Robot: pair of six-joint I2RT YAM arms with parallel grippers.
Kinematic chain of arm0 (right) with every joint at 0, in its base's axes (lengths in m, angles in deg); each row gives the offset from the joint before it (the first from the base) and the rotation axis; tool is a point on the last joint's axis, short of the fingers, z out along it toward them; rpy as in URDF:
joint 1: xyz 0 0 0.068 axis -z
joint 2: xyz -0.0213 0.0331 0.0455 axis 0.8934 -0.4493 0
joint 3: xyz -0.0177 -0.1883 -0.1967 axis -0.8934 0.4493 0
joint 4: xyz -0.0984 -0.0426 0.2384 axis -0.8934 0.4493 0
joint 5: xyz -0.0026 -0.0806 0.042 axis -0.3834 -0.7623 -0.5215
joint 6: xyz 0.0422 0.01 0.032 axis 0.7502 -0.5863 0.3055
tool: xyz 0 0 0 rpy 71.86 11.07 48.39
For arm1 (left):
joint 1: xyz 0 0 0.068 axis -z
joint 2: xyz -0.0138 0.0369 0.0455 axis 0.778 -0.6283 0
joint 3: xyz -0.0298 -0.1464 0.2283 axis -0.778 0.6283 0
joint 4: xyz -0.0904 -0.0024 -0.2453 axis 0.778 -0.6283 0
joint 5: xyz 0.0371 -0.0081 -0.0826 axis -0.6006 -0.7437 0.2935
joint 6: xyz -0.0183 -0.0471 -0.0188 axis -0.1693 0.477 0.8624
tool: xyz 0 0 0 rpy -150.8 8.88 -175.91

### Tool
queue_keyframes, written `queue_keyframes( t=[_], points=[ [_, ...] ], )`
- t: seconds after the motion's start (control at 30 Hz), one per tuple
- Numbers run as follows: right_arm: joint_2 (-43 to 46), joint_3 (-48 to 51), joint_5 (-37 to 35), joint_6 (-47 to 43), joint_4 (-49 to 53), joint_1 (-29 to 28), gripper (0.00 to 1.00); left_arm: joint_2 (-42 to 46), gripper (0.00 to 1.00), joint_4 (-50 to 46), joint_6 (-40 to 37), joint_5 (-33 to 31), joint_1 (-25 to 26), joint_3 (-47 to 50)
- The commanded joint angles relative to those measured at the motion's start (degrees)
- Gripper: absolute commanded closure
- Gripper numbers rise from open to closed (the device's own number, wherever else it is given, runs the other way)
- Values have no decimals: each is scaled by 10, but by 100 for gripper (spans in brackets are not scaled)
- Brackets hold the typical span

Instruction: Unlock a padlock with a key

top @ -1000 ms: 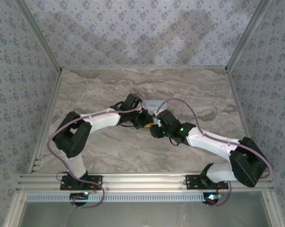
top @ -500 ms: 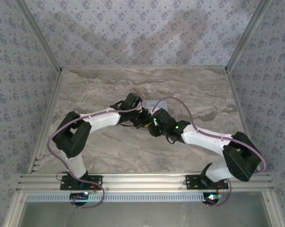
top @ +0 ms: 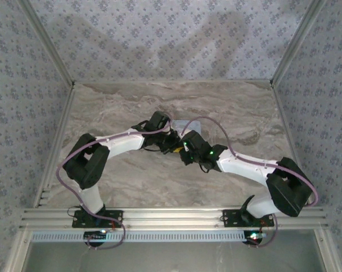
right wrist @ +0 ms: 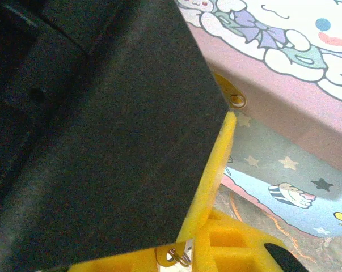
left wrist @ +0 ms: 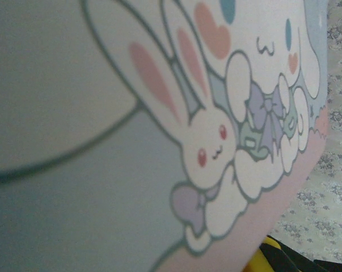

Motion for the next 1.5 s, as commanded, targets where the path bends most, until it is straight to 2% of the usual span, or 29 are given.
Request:
queue_keyframes(
  t=[0.0, 0.17, 0.2, 0.23, 0.27, 0.3, 0.33, 0.63, 0.9, 1.0, 1.33, 1.47],
  points=[
    [-1, -12, 6, -3, -13, 1, 100, 0, 100, -3, -19, 20, 0, -25],
    [3, -4, 28, 6, -26, 8, 100, 0, 100, -4, -21, 20, -1, -24],
    [2, -5, 26, 7, -23, 9, 93, 1, 100, -4, -20, 20, -1, -24],
    [4, -2, 20, 10, -22, 8, 77, 1, 100, -4, -21, 20, -1, -25],
    [8, 3, 18, 11, -26, 7, 66, 0, 100, -4, -21, 20, -1, -24],
    [16, 9, 13, 15, -30, 7, 59, 0, 100, -4, -21, 20, -2, -24],
    [24, 15, 11, 17, -34, 7, 57, 0, 100, -4, -21, 21, -2, -24],
    [84, 72, -2, 28, -74, 9, 56, 1, 100, 9, -11, 29, -6, -19],
    [63, 75, -9, 20, -104, 9, 59, 1, 100, 13, -6, 33, -8, -19],
    [60, 73, -8, 21, -112, 8, 63, 1, 100, 12, -5, 34, -9, -19],
    [43, 72, -3, 21, -119, 1, 60, 2, 100, 10, -6, 35, -11, -20],
    [41, 67, -9, 18, -119, 1, 72, 2, 100, 11, -6, 37, -12, -20]
  ],
)
